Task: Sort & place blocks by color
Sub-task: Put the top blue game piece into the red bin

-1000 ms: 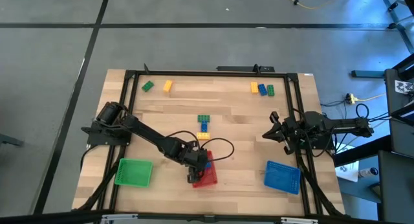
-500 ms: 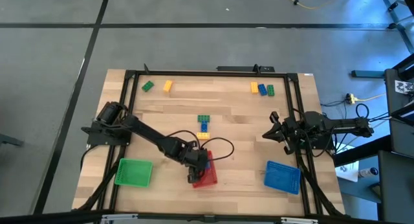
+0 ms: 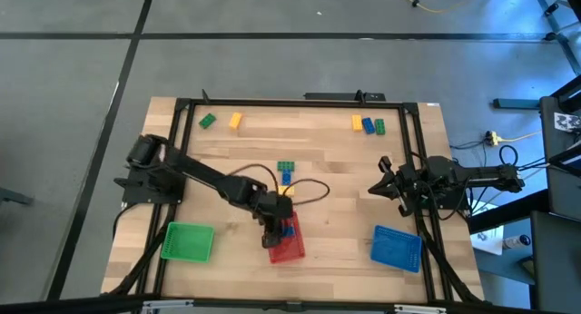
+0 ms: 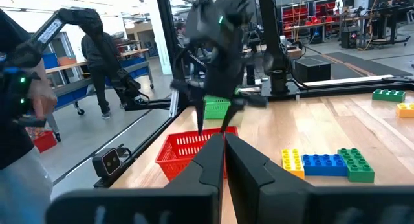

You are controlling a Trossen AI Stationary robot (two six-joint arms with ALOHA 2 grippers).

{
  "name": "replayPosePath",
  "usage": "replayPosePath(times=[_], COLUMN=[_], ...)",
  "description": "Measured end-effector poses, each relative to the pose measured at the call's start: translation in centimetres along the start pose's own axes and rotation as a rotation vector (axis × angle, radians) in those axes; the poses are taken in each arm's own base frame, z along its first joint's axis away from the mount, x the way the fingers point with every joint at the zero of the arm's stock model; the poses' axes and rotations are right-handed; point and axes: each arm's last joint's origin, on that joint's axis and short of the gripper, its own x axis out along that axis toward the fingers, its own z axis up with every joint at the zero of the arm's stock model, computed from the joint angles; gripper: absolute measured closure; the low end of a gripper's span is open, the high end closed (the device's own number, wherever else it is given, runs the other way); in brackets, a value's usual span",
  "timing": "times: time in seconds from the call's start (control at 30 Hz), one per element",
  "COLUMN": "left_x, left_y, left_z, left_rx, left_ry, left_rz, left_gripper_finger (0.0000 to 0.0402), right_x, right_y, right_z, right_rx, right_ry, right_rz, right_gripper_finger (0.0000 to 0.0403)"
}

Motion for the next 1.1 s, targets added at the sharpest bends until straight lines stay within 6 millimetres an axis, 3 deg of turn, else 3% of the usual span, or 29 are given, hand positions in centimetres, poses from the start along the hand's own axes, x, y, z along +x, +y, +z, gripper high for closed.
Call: replayPosePath(times=[0.1, 0.33, 0.47, 0.57, 0.73, 1.1], left_x=[-3.6, -14.8, -21.0, -24.1, -25.9, -23.6], left_y=[0.0, 0.7, 1.3, 1.9, 3.3, 6.6], left_z=[1.0, 2.2, 1.5, 0.4, -2.9, -9.4], left_rx=[0.039, 0.136, 0.170, 0.185, 0.182, 0.088], left_ry=[-0.086, -0.448, -0.661, -0.814, -1.002, -1.242], left_rz=[-0.018, 0.038, 0.088, 0.106, 0.086, -0.021], left_gripper_finger=[0.0233, 0.0234, 0.0234, 0.0234, 0.0234, 0.0234], right_x=[0.0, 0.0, 0.0, 0.0, 0.0, 0.0], right_y=[0.0, 0.0, 0.0, 0.0, 0.0, 0.0], right_z=[0.0, 0.0, 0.0, 0.0, 0.0, 0.0], right_rx=[0.000, 0.000, 0.000, 0.000, 0.000, 0.000], right_ry=[0.000, 0.000, 0.000, 0.000, 0.000, 0.000], right_rz=[0.000, 0.000, 0.000, 0.000, 0.000, 0.000], right_gripper_finger=[0.0383, 0.0383, 0.0383, 0.0383, 0.0383, 0.0383])
